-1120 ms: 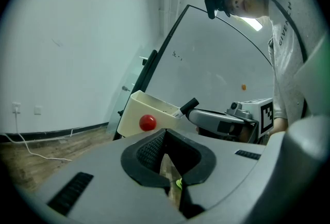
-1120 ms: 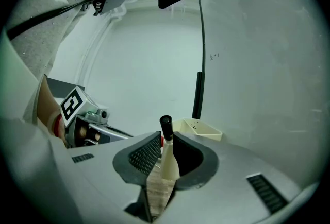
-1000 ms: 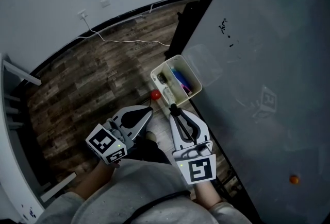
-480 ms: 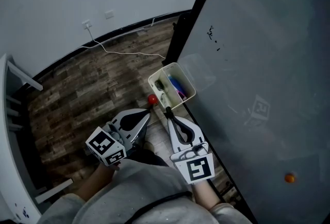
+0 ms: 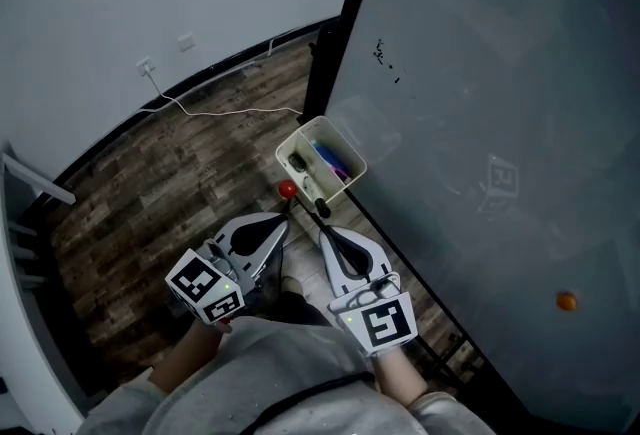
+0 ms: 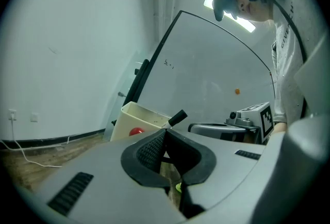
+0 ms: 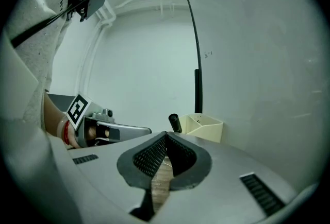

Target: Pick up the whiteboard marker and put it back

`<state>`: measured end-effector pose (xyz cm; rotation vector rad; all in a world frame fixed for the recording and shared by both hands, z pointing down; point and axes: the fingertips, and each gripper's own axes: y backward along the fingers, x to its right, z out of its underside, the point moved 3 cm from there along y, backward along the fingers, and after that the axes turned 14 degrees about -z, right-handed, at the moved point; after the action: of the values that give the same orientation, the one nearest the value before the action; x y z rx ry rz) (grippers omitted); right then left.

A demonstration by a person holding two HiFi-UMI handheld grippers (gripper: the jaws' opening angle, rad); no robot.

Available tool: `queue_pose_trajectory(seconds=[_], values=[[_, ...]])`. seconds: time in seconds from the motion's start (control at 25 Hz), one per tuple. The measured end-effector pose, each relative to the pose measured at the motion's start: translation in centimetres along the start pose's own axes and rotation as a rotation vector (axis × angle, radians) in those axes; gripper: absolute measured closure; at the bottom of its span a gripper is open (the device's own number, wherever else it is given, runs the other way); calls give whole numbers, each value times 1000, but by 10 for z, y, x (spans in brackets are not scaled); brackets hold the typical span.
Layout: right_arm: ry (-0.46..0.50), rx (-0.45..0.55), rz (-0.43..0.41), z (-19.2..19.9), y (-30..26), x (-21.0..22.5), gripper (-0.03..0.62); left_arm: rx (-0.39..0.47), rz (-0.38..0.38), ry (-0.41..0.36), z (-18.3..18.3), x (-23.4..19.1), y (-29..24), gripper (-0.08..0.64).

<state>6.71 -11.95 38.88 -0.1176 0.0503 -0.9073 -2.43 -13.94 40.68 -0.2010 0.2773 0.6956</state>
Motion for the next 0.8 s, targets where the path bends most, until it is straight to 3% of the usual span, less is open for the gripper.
queue_pose_trajectory(seconds=[0.48, 0.8], values=[[-89, 10, 72, -7, 19, -85, 574, 25, 52, 4, 0, 12, 88, 545], [-71, 36, 83, -17, 36, -141, 574, 35, 61, -1, 0, 31, 142, 545]])
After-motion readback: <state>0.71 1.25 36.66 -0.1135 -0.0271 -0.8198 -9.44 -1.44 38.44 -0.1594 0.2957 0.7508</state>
